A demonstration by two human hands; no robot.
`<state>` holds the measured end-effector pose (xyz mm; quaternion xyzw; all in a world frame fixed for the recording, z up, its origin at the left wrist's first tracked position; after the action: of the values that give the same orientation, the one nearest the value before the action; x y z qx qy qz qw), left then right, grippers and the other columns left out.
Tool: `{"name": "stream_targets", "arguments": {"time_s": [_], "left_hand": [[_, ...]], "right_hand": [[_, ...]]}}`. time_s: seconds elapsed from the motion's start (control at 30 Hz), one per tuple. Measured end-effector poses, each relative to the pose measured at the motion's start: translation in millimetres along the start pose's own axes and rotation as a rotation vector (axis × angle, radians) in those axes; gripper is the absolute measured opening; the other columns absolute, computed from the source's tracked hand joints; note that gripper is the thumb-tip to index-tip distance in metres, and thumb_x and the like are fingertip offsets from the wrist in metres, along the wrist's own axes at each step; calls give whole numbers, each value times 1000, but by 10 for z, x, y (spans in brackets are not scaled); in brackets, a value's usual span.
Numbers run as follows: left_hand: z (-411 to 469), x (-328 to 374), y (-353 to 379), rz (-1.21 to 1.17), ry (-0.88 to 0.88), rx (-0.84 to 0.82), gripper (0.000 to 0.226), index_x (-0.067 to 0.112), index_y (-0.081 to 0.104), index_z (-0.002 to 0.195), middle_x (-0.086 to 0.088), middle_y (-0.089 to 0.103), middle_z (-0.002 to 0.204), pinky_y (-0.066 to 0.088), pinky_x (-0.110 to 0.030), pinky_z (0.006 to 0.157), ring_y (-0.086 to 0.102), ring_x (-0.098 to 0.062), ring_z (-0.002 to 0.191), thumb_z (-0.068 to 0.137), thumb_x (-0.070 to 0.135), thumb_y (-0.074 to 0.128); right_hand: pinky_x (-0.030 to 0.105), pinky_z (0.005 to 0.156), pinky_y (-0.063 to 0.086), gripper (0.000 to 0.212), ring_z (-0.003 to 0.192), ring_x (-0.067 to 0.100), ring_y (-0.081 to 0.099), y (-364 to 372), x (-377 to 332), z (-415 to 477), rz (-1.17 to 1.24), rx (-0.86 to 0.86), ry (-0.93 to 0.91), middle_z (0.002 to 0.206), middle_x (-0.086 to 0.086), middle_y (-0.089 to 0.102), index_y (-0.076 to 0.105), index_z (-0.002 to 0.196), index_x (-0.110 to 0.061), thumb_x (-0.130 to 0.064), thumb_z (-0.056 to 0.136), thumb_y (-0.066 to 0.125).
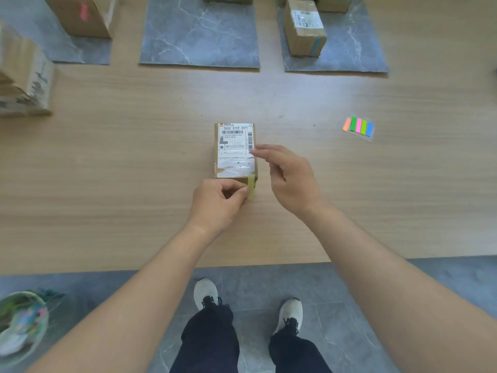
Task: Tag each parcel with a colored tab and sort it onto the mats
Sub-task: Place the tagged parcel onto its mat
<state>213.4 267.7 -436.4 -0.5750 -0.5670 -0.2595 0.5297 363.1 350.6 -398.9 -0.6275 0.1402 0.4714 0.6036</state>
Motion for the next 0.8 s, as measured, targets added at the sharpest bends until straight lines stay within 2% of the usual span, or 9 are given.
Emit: {"name": "stream_targets", "arguments": {"time_s": [0.07,0.13,0.2,0.3,0.4,0.5,0.6,0.8], "left_hand": [[-2,-119,53,29,-11,43,11,22,78,77,3,73,69,58,-44,79,70,-24,75,86,23,72],[18,-207,76,32,-22,86,13,22,78,76,3,73,68,58,-43,78,70,-23,73,87,22,71],[52,-265,97,22,-35,119,15,22,77,74,2,73,67,58,-43,76,70,-24,72,86,21,69],[94,-295,117,6,-43,143,14,23,78,75,4,73,67,59,-42,78,71,-21,71,86,22,69],[83,-298,117,-2,-42,173,16,22,78,74,5,72,65,59,-39,75,71,-18,69,87,23,70],[89,-331,102,-20,-71,186,15,21,78,74,4,72,65,59,-39,75,71,-19,69,87,24,71],[114,-367,88,-43,-91,194,16,21,78,73,3,73,65,58,-42,76,71,-21,69,87,24,71],[135,-466,46,-69,-141,165,15,21,78,73,2,74,67,59,-44,76,72,-23,70,85,28,72]], "right_hand": [[37,108,48,56,132,16,57,122,42,6,-83,-115,-27,143,-4,61,70,130,-18,4,88,40],[39,107,48,54,135,16,54,218,86,-9,-148,-190,-36,148,-8,57,69,132,-21,-10,87,41],[42,104,51,45,133,17,57,262,123,-12,-156,-203,-81,148,-6,58,70,130,-19,-16,89,52],[39,99,54,37,127,16,61,254,181,-3,-80,-160,-131,143,1,61,74,124,-14,-10,87,69],[36,97,55,38,124,15,62,253,227,3,-23,-122,-122,140,3,62,76,119,-12,-7,82,73],[43,89,59,32,123,15,62,330,245,18,-15,-106,-129,131,2,62,74,110,-8,-11,79,78],[48,85,61,27,132,14,57,395,261,52,-17,-88,-144,120,-1,59,70,104,-6,-10,80,82],[47,76,62,35,130,16,59,428,218,40,-75,-31,-145,115,-1,59,67,104,-8,-6,74,85]]}}
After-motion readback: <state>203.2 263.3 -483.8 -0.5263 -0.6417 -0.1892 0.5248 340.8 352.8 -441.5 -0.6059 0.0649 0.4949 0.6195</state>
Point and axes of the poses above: each hand's wrist, its own z-axis towards the middle knuckle, its own y-axis out of the palm, x = y × z, the point moved 7 cm from there along z, towards the middle knuckle
